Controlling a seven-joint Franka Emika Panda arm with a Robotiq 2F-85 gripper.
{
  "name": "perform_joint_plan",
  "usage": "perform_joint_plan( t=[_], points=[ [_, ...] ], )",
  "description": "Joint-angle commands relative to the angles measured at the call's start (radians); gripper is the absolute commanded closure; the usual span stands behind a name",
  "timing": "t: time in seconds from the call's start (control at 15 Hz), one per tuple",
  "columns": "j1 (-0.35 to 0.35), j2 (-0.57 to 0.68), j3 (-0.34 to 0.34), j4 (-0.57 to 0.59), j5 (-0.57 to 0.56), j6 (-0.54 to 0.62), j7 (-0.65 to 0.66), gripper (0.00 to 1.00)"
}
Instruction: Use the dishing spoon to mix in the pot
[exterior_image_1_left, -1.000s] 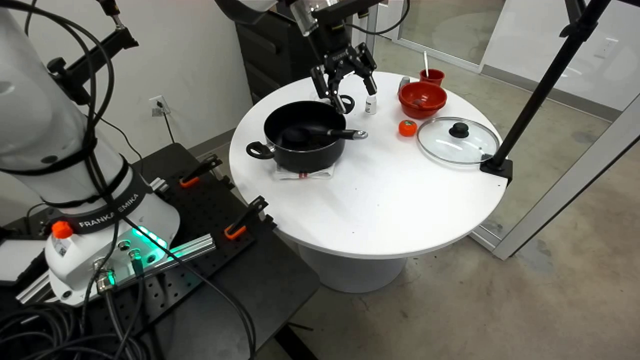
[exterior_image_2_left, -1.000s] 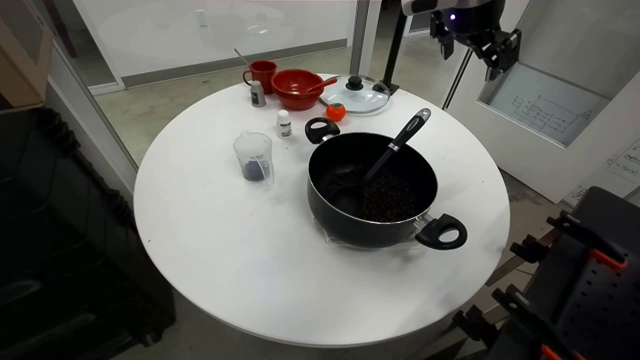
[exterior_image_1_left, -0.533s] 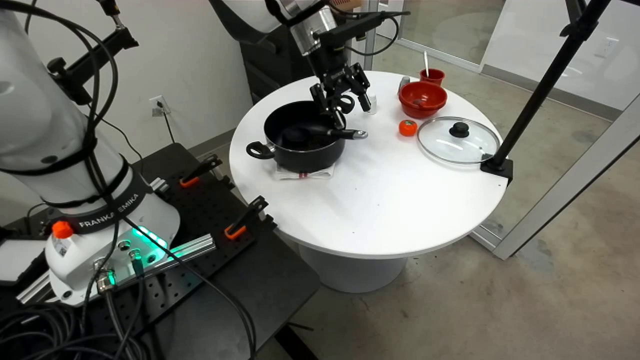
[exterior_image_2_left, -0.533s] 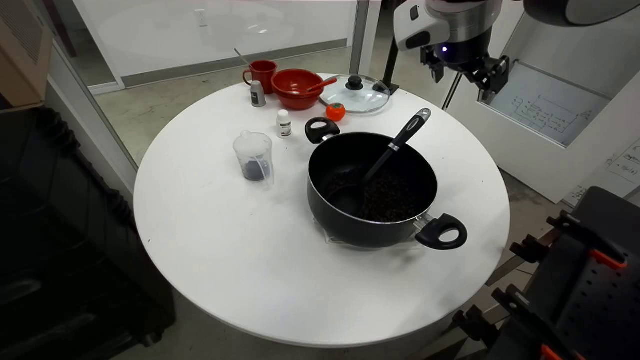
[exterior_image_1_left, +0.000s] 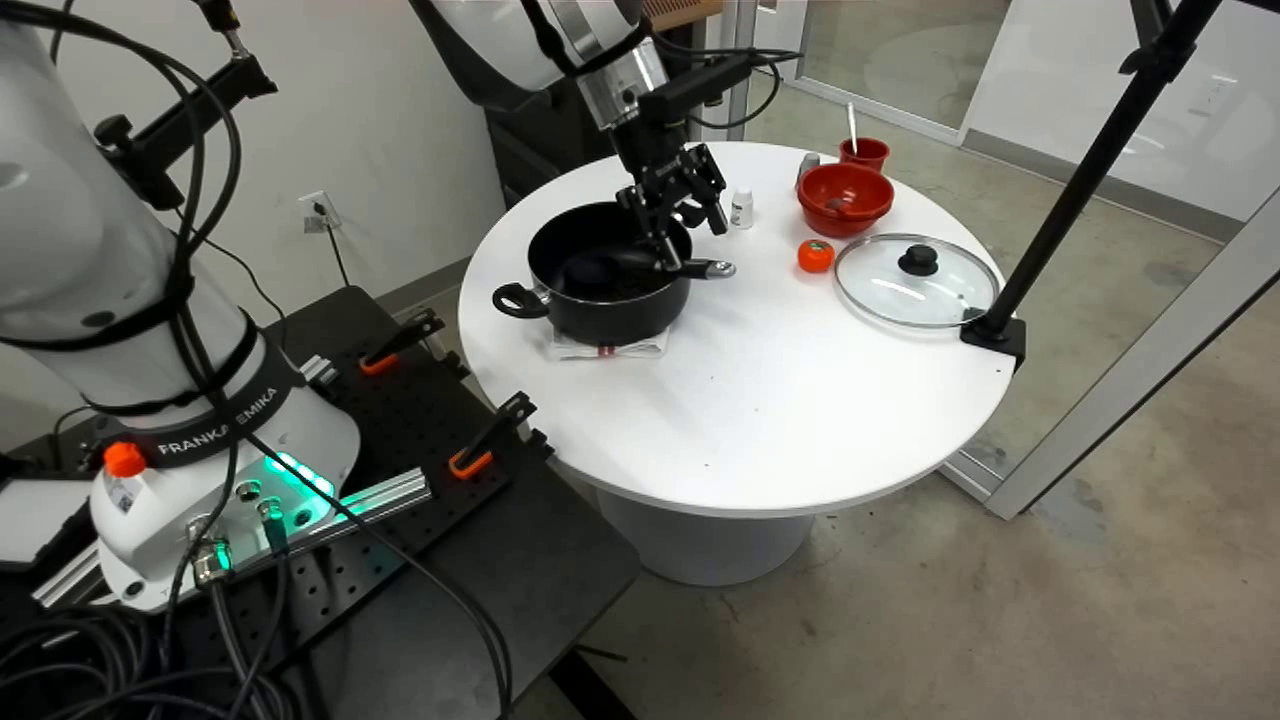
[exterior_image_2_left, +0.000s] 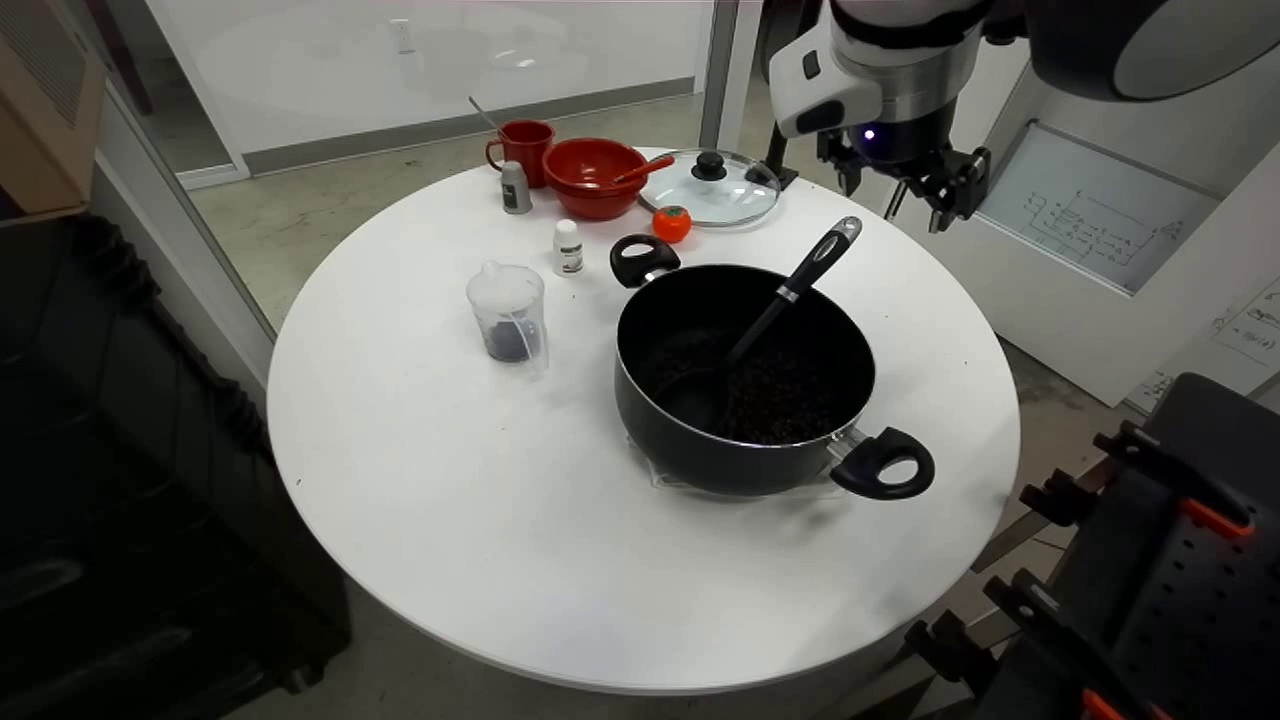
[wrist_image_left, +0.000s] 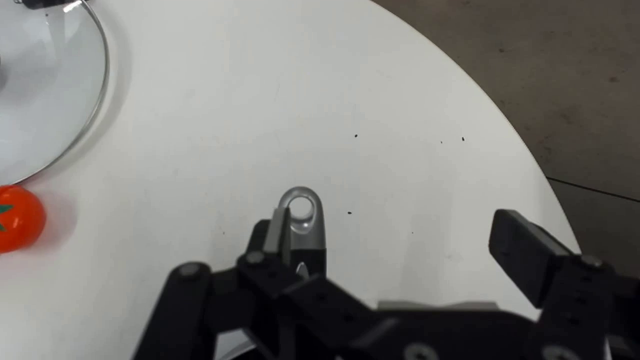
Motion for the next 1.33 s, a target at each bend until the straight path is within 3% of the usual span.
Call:
perform_joint_plan(
  t=[0.0, 0.6, 0.93, 1.27],
  points=[
    [-0.017, 0.034, 0.008, 0.018, -0.010, 0.029, -0.039, 0.00],
    [-0.015, 0.099, 0.034, 0.064, 0.018, 0.066, -0.073, 0.00],
    [-0.030, 0.137, 0.070, 0.143, 0.171, 0.071, -0.160, 0.00],
    [-0.046, 0.189, 0.051, 0.224, 0.263, 0.039, -0.235, 0.00]
  ],
)
